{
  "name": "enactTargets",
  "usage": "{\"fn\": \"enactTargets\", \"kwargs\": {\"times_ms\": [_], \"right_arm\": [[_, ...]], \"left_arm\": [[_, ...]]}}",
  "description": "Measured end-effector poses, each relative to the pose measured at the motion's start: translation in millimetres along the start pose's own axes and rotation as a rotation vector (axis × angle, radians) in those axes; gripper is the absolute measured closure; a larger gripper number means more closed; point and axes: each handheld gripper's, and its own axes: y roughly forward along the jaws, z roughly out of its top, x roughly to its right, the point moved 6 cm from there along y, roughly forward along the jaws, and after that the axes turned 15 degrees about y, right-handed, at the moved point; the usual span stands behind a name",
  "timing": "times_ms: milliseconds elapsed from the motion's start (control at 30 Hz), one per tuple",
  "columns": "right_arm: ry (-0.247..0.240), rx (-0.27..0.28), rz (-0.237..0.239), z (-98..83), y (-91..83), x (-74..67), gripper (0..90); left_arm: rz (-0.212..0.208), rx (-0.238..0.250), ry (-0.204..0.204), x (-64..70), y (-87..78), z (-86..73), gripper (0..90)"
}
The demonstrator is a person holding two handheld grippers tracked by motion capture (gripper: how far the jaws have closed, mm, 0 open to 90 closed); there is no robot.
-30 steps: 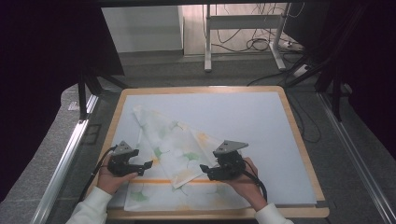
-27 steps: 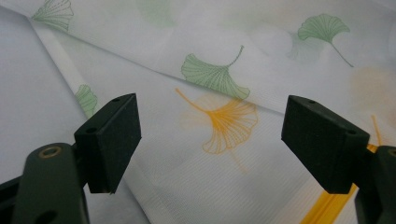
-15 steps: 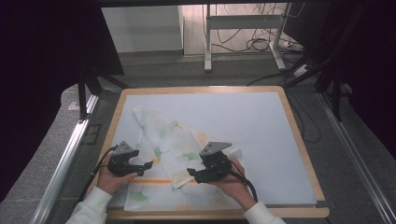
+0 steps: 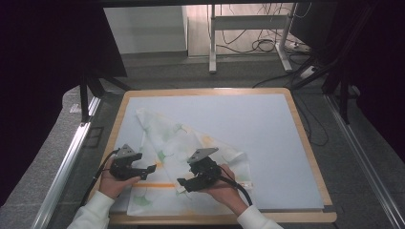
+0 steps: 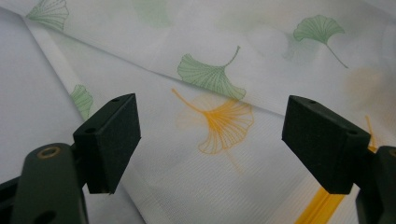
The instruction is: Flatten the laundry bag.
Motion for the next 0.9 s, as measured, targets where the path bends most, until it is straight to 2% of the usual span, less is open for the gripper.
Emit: {"fn": "enactTargets", "kwargs": {"times_ms": [167, 367, 533, 900], "right_arm": [[-0.02, -0.019, -0.002, -0.1, 9.3, -6.1, 31.7], [-0.019, -0.08, -0.007, -5.8, 27.4, -6.4, 35.4], [-0.042, -0.125, -0.024, -13.1, 41.1, -8.1, 36.8], [-0.075, -0.166, -0.064, -21.3, 50.0, -6.7, 36.8]], "left_arm": [[0.0, 0.003, 0.001, -1.0, -0.6, 0.2, 19.4], [-0.003, 0.002, 0.002, -0.6, -0.2, 0.1, 19.3], [-0.009, 0.0, -0.002, 0.1, 0.0, 0.0, 19.5], [-0.013, -0.005, 0.003, 0.0, 0.6, -0.2, 19.6]]}}
